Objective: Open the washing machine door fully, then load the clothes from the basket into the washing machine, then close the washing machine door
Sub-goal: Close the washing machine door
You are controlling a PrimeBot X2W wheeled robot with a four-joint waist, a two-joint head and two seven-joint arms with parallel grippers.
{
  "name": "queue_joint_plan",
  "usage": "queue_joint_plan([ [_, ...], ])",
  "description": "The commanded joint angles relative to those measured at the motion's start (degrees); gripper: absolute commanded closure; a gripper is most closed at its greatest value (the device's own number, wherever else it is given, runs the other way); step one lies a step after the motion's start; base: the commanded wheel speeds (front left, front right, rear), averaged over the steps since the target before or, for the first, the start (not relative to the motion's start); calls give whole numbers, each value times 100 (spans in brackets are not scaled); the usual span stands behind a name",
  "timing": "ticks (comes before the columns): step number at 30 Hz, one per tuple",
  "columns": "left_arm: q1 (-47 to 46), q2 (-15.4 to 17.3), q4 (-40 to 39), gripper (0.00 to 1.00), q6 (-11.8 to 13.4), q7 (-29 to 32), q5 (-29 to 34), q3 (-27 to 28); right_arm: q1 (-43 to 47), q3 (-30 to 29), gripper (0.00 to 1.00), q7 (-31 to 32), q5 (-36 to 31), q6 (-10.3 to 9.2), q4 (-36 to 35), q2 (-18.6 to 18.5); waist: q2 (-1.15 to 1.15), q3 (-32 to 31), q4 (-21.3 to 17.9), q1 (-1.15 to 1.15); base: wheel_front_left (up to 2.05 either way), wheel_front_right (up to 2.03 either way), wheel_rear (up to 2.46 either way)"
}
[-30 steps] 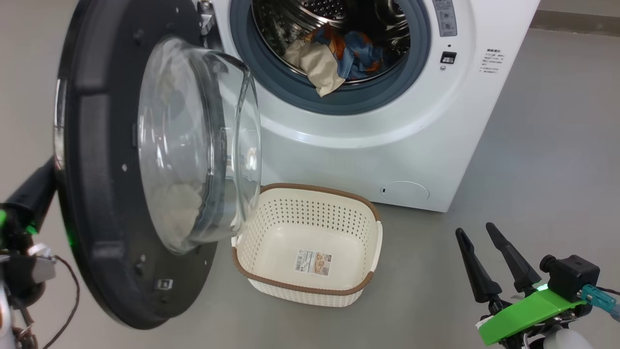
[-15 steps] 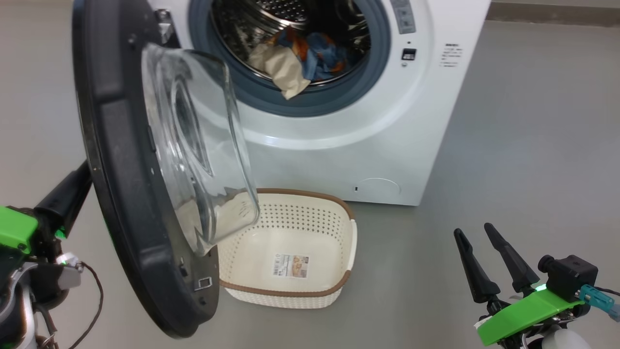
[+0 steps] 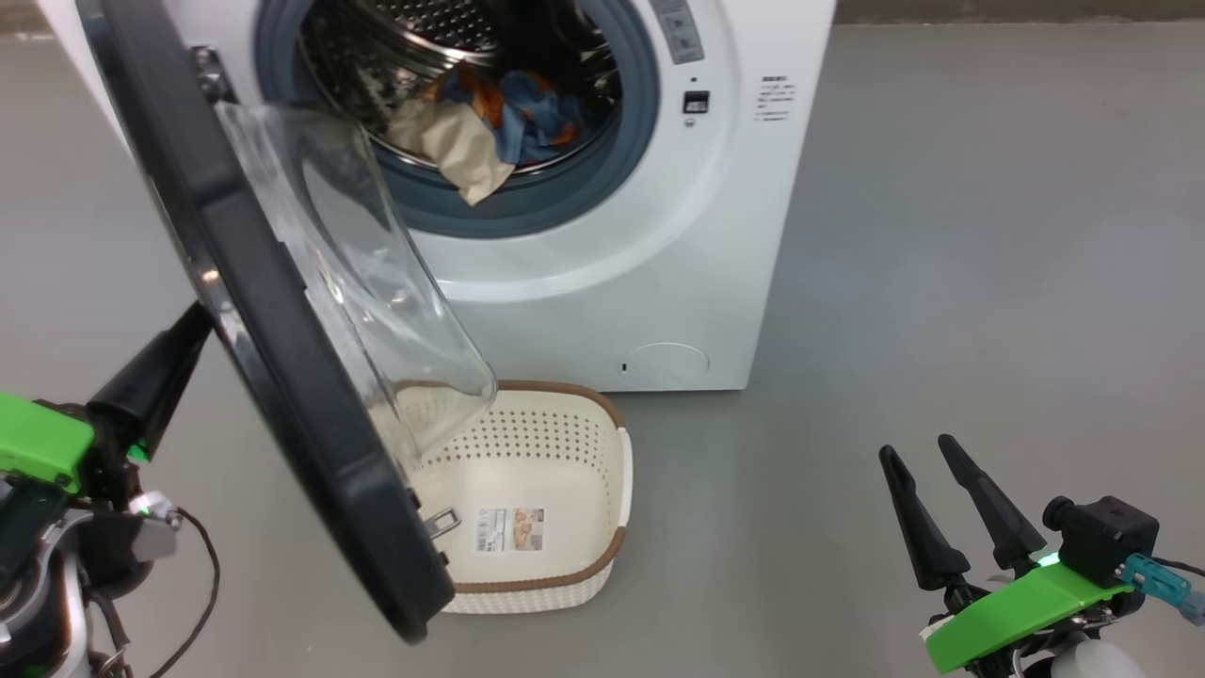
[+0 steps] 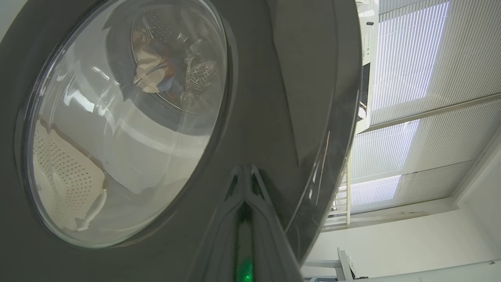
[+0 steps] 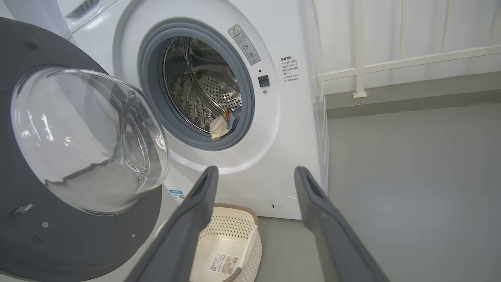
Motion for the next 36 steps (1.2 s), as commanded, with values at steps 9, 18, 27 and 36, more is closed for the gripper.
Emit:
queue_joint_plan([
  [9,-249,2,-89,100,-119,-34,-24,-1,-132,126,0,-27,30,9,-138,-63,0,27,-253,0,0,0,0],
  [18,-301,-45,-28,100,-199,-99,-32,-26,-127,97,0,-27,23,9,-157,-43,0,66,-443,0,0,0,0],
  [27,-389,-107,58,100,-273,-184,-48,-85,-175,90,0,-27,19,9,-153,-30,0,101,-540,0,0,0,0],
  [36,-488,-125,115,100,-307,-243,-27,-118,-241,96,0,-27,49,9,-140,-18,0,187,-725,0,0,0,0],
])
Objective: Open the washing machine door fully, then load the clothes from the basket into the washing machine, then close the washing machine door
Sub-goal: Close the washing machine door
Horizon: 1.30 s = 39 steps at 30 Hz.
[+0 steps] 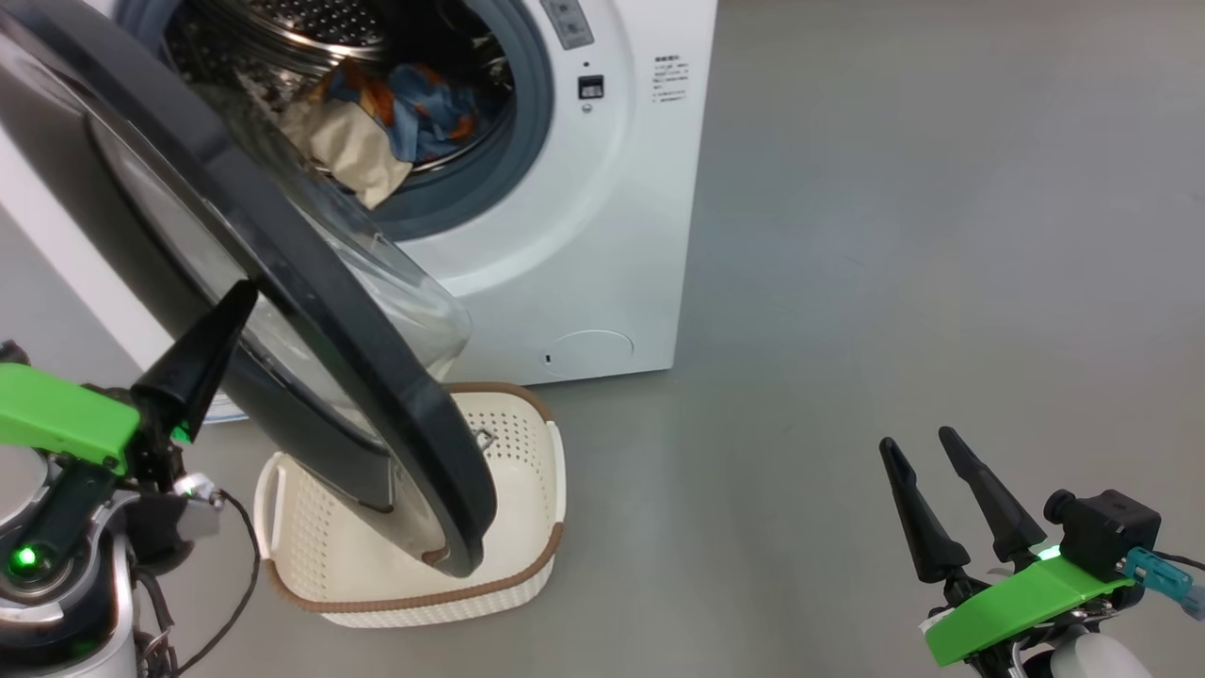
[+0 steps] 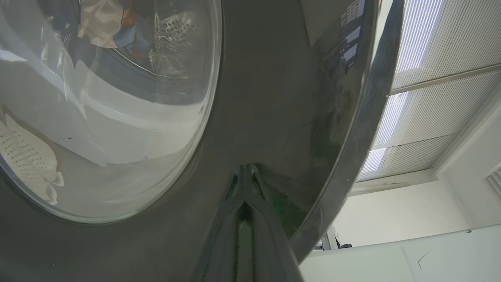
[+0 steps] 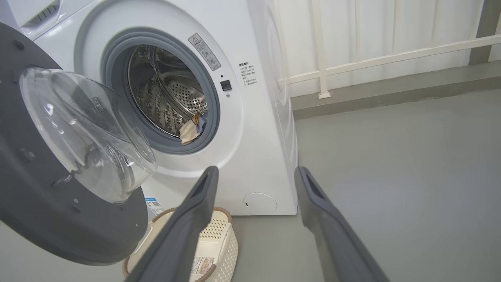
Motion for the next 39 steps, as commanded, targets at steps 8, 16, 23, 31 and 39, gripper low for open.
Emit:
queue_joint_plan([
  [8,-450,105,-92,100,-116,-65,-5,102,-229,97,0,-27,65,9,-128,-21,0,156,-260,0,0,0,0],
  [16,-543,109,21,100,-191,-115,25,88,-258,63,0,-27,61,9,-151,2,0,235,-404,0,0,0,0],
  [23,-577,96,84,100,-260,-127,-9,90,-250,36,0,-27,55,9,-139,2,0,215,-411,0,0,0,0],
  [31,-535,99,98,100,-311,-121,-22,101,-209,17,0,-27,21,9,-136,22,0,135,-277,0,0,0,0],
  [39,-357,236,46,100,-578,-169,173,26,-191,67,0,-27,8,9,-119,20,0,41,-188,0,0,0,0],
])
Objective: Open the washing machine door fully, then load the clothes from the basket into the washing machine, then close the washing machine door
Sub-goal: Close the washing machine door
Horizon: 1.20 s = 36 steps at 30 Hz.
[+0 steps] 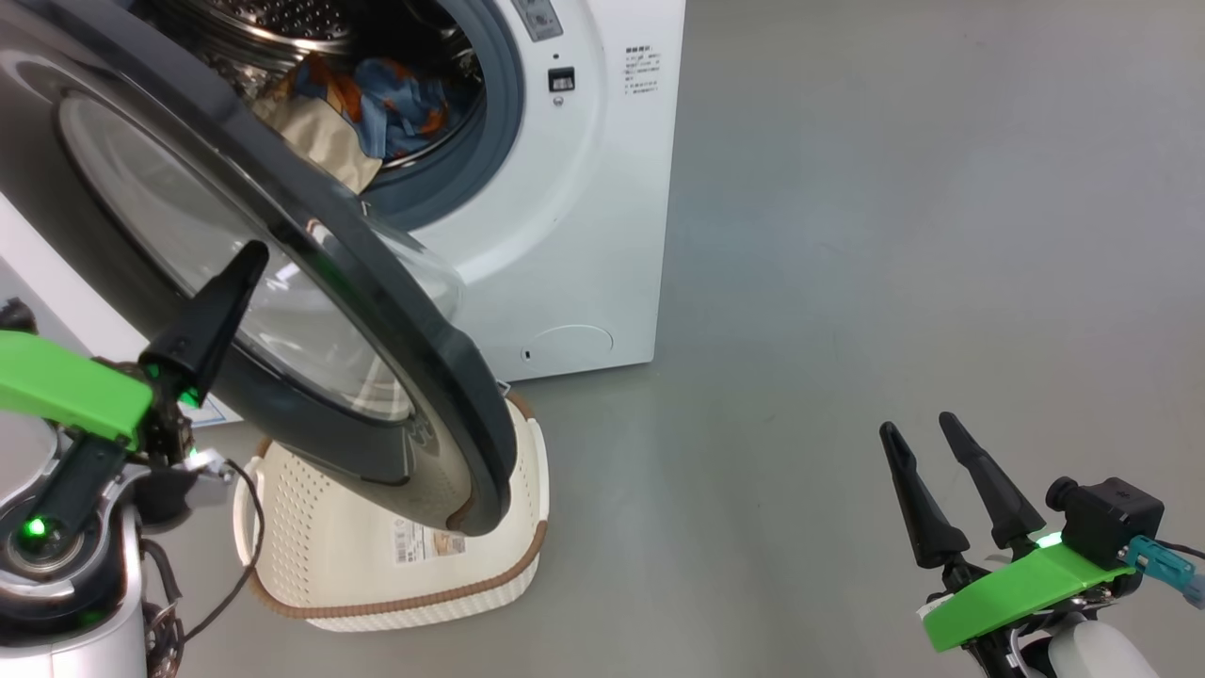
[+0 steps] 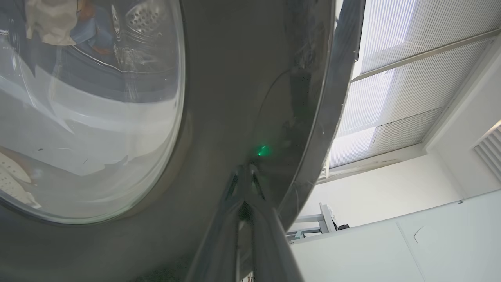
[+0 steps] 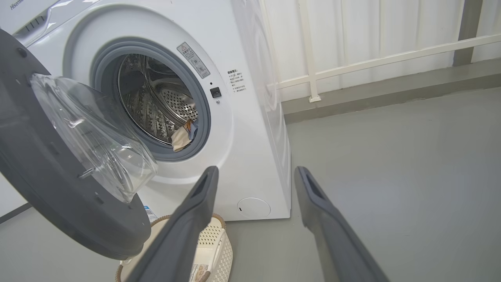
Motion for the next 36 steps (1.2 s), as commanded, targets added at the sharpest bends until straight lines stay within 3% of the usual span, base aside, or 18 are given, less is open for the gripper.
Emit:
queue_joint_plan([
  [1,-13,232,-177,95,-117,-58,116,155,-71,126,0,-27,-22,9,-108,-48,0,-44,5,0,0,0,0],
  [2,-13,232,-177,95,-117,-58,116,155,-71,126,0,-27,-22,9,-108,-48,0,-44,5,0,0,0,0],
  [4,52,269,-204,62,-205,-112,177,171,-54,142,0,-27,-8,9,-101,-73,0,-77,1,0,0,0,0],
  [5,81,282,-214,51,-252,-137,198,180,-42,146,0,-27,-7,9,-103,-80,0,-93,1,0,0,0,0],
  [7,140,310,-229,5,-341,-187,243,199,-20,153,0,-27,-8,9,-101,-90,0,-123,-1,0,0,0,0],
  [8,173,344,-243,0,-407,-216,294,194,-11,155,0,-27,-9,9,-99,-96,0,-136,1,0,0,0,0],
  [13,316,521,-323,0,-987,-644,782,143,4,175,0,-27,-6,9,-92,-131,0,-186,6,0,0,0,0],
  [21,771,547,-347,0,-1796,-1449,1434,83,37,203,0,-27,21,9,-93,-173,0,-243,5,0,0,0,0],
  [25,1063,680,-340,0,-2160,-2030,2199,-99,54,188,0,-27,34,9,-109,-183,0,-238,17,0,0,0,0],
  [29,1345,820,-313,0,-2326,-2803,3109,-381,50,156,0,-27,43,9,-135,-187,0,-193,43,0,0,0,0],
  [36,1837,926,37,0,-2399,-4196,4286,-810,-2,131,0,-27,50,9,-154,-202,0,-92,41,0,0,0,0],
])
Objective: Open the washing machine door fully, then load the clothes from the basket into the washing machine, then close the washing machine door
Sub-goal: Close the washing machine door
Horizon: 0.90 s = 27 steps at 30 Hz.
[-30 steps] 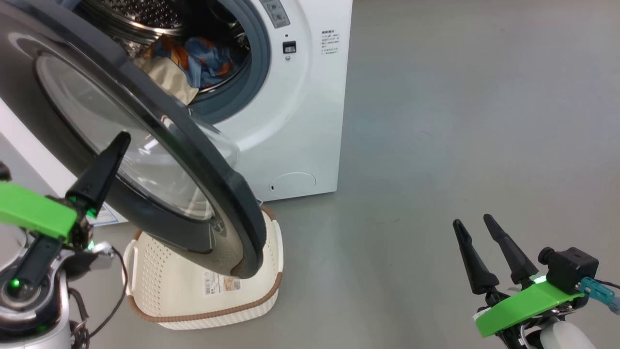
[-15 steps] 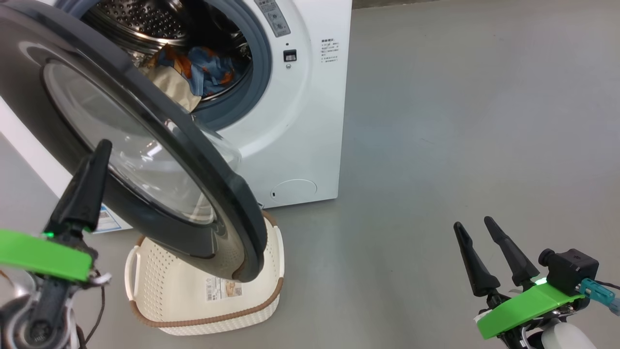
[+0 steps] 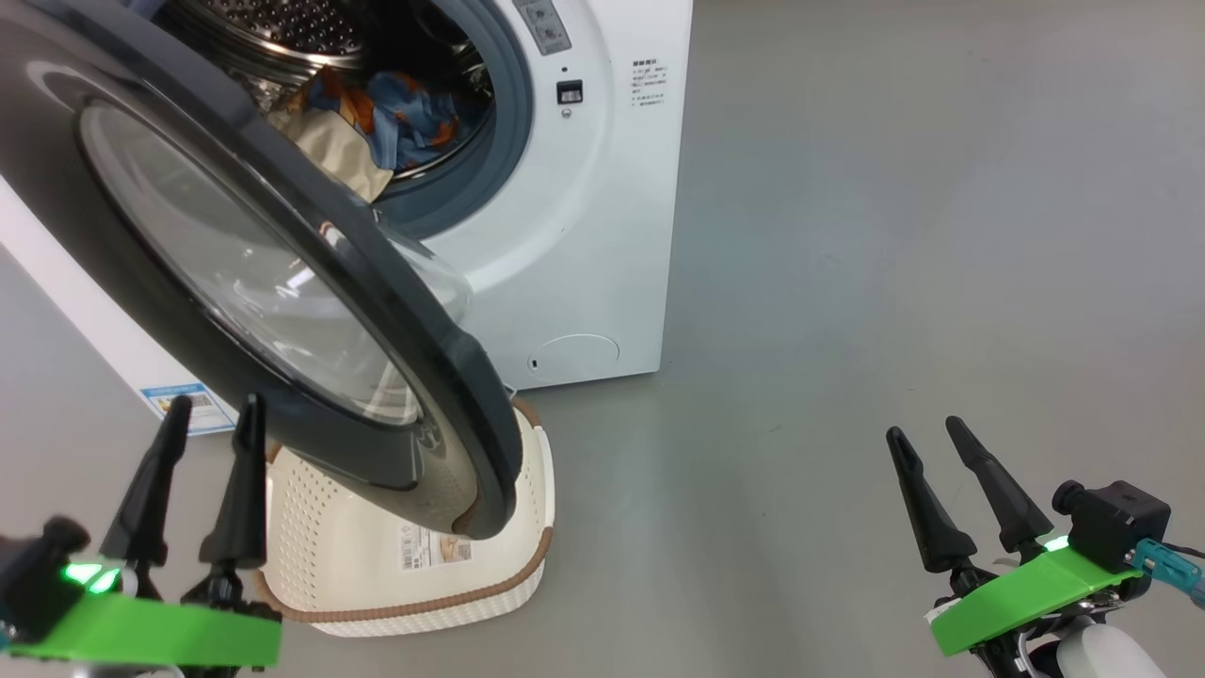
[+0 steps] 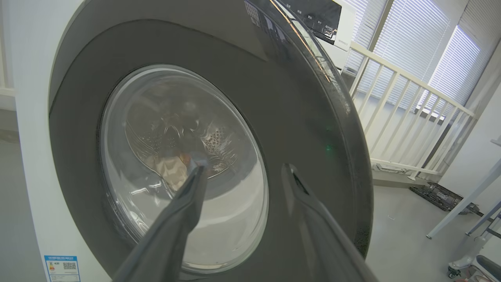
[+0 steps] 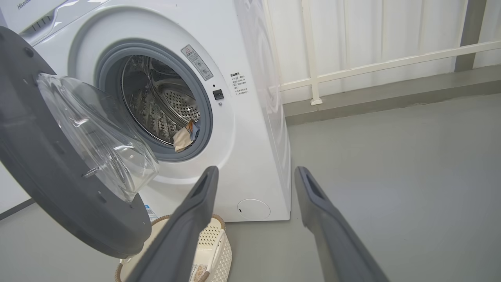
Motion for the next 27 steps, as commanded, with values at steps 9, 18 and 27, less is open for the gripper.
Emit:
queue_joint_plan([
  [9,247,-24,690,0,25,-1202,690,158,-44,77,0,-27,14,9,-182,-100,0,60,-72,0,0,0,0],
  [18,261,-238,949,0,35,-1338,1254,229,-78,32,0,-27,-18,9,-194,-117,0,129,-70,0,0,0,0],
  [27,271,-507,810,0,-12,-1342,1751,425,-126,-5,0,-27,-46,9,-203,-136,0,219,-35,0,0,0,0],
])
